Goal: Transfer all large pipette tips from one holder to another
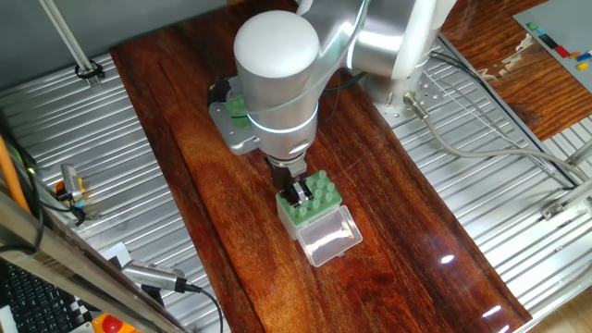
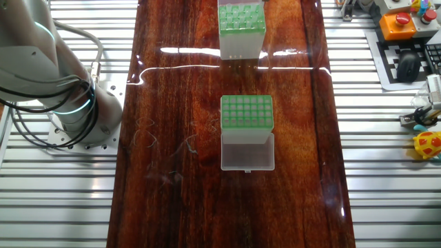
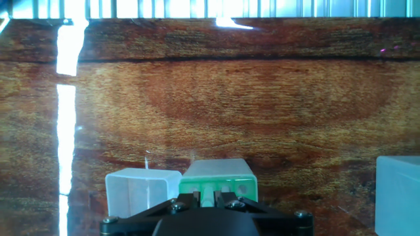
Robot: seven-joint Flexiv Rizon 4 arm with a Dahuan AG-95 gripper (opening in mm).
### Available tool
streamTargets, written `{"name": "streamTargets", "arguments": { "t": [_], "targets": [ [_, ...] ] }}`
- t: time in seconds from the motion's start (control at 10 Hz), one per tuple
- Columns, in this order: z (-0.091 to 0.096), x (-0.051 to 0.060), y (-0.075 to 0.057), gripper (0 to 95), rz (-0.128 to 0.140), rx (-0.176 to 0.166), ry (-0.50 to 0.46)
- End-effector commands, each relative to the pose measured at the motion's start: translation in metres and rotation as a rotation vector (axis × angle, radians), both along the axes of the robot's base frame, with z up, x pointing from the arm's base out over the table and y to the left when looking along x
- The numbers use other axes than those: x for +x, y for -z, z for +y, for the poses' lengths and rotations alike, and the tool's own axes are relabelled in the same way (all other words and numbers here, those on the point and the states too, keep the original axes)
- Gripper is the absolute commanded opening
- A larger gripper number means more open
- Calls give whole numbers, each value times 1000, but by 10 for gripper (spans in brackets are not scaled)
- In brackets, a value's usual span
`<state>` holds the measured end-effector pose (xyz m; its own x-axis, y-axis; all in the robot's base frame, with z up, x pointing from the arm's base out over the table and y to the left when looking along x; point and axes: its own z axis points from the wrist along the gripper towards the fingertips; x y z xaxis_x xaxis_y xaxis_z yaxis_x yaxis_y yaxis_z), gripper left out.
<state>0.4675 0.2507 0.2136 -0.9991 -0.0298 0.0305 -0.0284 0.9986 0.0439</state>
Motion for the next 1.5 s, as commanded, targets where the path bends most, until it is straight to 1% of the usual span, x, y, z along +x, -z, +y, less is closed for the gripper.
{"name": "streamTargets", "arguments": {
  "t": [0.1,0.3,0.5,1.0,1.2,1.5],
  "targets": [
    [1,-4,-8,0,0,0,-7],
    [2,-8,-20,0,-2,0,-13],
    [1,-12,-28,0,-4,-1,-17],
    [-4,-13,-50,0,-1,1,-30],
    [-1,-15,-57,0,-2,-2,-29],
    [-1,-16,-66,0,-2,0,-32]
  ]
}}
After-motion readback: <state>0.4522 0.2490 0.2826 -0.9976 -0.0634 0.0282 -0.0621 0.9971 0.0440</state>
